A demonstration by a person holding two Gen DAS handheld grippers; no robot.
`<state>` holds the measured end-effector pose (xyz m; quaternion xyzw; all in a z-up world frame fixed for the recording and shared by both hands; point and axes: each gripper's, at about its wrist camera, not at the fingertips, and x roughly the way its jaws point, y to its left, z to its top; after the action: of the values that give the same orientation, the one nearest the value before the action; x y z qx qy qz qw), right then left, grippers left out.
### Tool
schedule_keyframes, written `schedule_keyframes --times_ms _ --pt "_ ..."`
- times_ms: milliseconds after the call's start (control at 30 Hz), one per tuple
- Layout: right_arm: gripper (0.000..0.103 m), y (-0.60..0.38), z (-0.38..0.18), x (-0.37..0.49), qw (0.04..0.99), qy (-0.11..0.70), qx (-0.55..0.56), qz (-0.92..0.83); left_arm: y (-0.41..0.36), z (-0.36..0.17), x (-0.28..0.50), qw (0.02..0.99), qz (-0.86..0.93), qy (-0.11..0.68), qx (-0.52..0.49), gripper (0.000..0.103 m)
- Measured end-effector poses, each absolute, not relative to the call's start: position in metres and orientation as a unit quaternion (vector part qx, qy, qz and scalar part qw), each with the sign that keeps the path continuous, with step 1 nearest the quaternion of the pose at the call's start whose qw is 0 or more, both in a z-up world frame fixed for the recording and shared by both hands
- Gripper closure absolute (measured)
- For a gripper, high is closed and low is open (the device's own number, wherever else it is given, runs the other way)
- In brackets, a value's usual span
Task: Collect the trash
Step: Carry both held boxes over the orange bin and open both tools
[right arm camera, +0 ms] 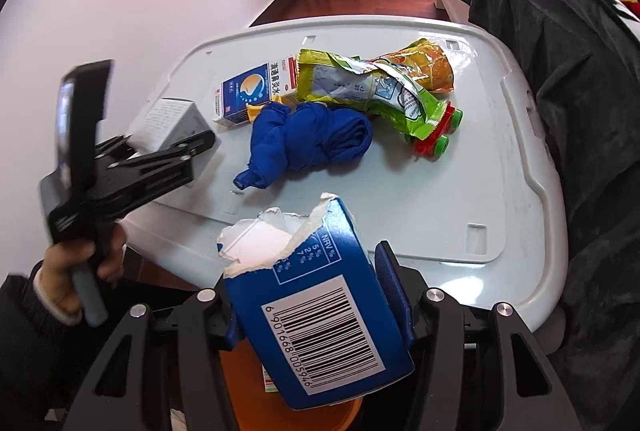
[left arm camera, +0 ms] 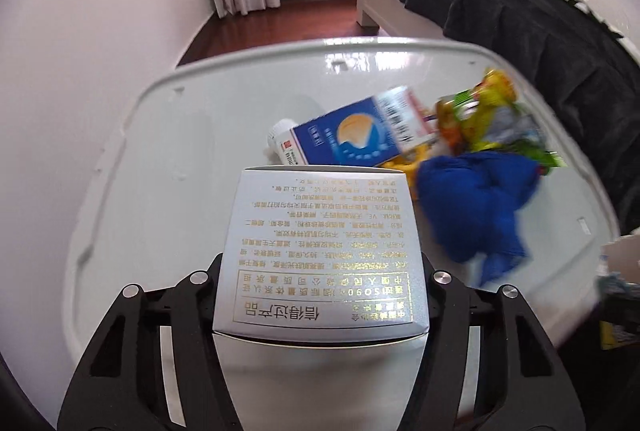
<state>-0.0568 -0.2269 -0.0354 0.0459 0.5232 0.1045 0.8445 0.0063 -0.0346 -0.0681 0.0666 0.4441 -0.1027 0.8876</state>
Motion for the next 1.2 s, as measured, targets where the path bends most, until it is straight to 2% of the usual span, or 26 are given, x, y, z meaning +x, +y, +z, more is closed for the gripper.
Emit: schedule_keyframes --times_ms 267,500,633,900,1200 --pt "0.048 -0.23 -0.004 -0.084 0.854 0.504 0.05 0.115 -0.032 -0.012 -0.052 0.891 -0.089 0.441 0.064 0.044" --pt "0.048 -0.224 0.004 -0.117 0.848 0.512 0.041 0.131 -0.028 -0.002 -0.104 0.883 -0.1 0.453 0.067 0.044" --pt "0.048 -0.217 -0.01 -0.137 0.835 0.532 0.026 0.141 -0.025 -0.014 -0.13 0.873 -0.109 0.47 0.063 0.044" --pt "0.048 -0.215 -0.052 -0.144 0.795 0.586 0.048 0.149 -0.026 -0.092 -0.161 0.817 -0.127 0.56 0.047 0.044" --pt "0.048 -0.196 -0.095 -0.127 0.759 0.625 0.012 0.18 -0.032 -0.116 -0.149 0.797 -0.133 0.586 0.056 0.044"
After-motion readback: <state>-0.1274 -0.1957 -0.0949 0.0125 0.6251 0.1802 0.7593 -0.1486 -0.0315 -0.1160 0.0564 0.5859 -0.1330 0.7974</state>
